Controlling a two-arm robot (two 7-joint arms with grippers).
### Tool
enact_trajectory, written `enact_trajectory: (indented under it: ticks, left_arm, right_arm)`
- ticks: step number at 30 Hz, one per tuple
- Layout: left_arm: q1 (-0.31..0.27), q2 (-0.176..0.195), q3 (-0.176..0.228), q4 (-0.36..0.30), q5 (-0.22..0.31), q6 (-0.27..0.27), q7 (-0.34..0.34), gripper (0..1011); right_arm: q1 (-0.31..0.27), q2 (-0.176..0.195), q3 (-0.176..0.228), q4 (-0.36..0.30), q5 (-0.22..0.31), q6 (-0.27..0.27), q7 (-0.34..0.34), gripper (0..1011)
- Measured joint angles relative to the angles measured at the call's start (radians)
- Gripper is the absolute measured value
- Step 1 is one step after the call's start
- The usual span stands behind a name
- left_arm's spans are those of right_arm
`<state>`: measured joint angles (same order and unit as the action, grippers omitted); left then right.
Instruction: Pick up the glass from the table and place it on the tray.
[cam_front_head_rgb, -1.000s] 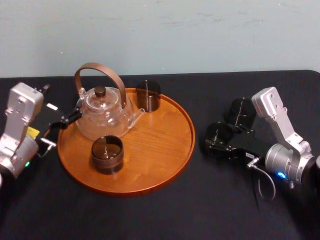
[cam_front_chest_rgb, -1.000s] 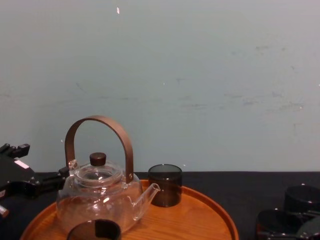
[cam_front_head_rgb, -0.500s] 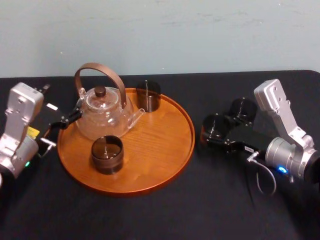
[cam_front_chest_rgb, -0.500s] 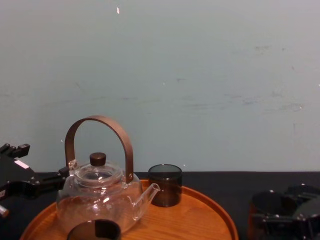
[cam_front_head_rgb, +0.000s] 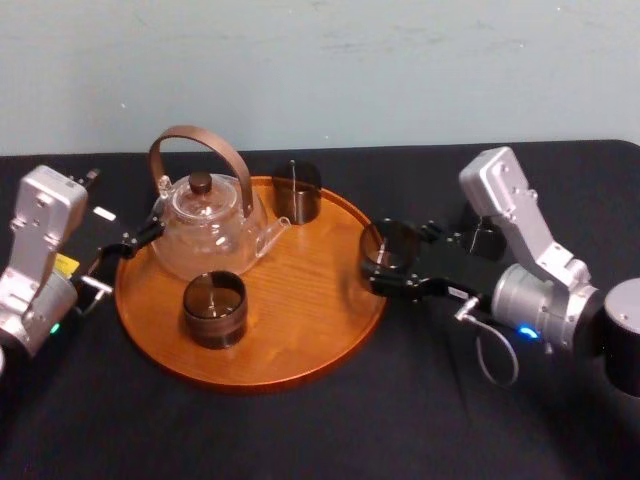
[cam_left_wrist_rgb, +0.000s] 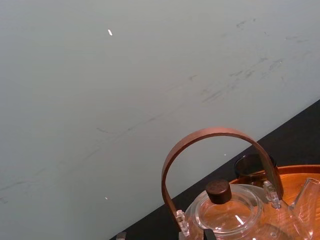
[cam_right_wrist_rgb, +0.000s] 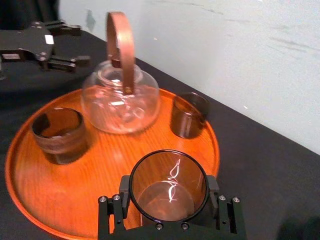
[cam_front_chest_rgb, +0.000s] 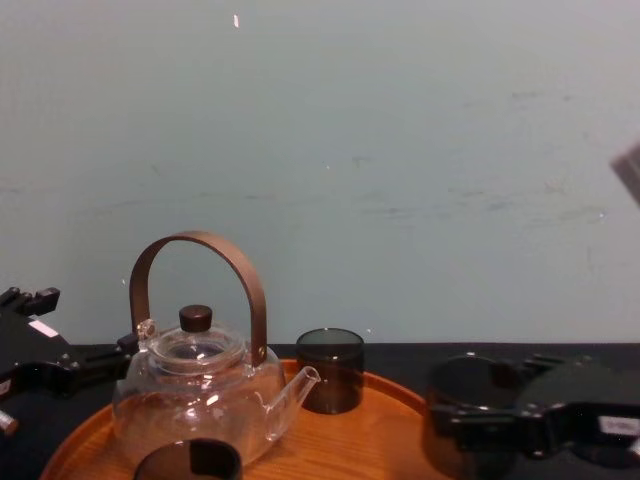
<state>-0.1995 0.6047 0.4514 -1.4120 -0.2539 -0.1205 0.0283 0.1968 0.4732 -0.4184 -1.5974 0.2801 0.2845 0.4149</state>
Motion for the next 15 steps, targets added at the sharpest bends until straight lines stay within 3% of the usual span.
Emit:
enact_trajectory:
  ticks: [15]
  left_arm:
    - [0.000, 0.000, 0.000, 0.000, 0.000, 0.000, 0.000, 1001]
  right_arm:
    - [0.074, -0.084, -0.102, 0.058, -0.061, -0.018, 0.023, 903]
